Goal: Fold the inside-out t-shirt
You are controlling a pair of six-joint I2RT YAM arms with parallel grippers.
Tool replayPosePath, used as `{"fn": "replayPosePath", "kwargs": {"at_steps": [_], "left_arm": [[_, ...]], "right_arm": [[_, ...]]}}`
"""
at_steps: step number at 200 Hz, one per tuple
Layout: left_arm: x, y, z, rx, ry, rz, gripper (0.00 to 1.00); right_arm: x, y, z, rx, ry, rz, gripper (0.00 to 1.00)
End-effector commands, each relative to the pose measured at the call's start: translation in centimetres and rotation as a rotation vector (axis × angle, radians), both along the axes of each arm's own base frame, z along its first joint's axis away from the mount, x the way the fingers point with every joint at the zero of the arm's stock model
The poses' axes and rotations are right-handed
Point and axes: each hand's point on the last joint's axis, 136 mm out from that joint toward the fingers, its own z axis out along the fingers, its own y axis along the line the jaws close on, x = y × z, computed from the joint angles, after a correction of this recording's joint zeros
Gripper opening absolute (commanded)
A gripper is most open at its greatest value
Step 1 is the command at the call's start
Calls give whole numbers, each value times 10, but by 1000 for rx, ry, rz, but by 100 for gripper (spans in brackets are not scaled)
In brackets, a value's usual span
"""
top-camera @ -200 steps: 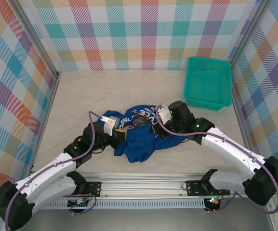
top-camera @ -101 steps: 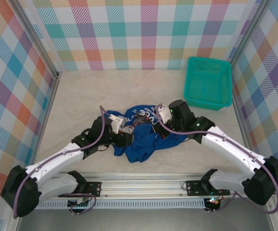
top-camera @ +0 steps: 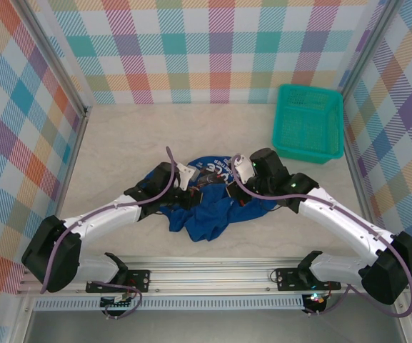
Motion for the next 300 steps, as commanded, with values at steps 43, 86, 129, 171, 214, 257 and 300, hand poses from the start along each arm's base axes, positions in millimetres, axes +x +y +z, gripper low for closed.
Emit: {"fn": "replayPosePath", "kwargs": {"at_steps": [43, 86, 129, 171, 214, 257, 300], "left_arm": [[-17, 21, 74, -201, -175, 53, 0], [-57, 17, 128, -436, -263, -107, 0], [-61, 13, 138, -481, -284, -141, 0], [-51, 18, 143, -475, -303, -78, 0], [-50, 18, 134, -437, -303, -85, 0], [-53, 15, 131, -413, -308, -124, 0], [-52, 16, 124, -388, -303, -125, 0]], "right_arm": [[28, -45, 11, -124, -69, -177, 0], [45, -71, 2, -288, -89, -268, 0], [25, -44, -1, -160, -36, -126, 9], [20, -62, -32, -266, 72, -207, 26], [4, -25, -15, -21, 99, -87, 44], [-2, 1, 16, 114, -46, 98, 53], [10, 22, 15, 139, -50, 175, 61]]}}
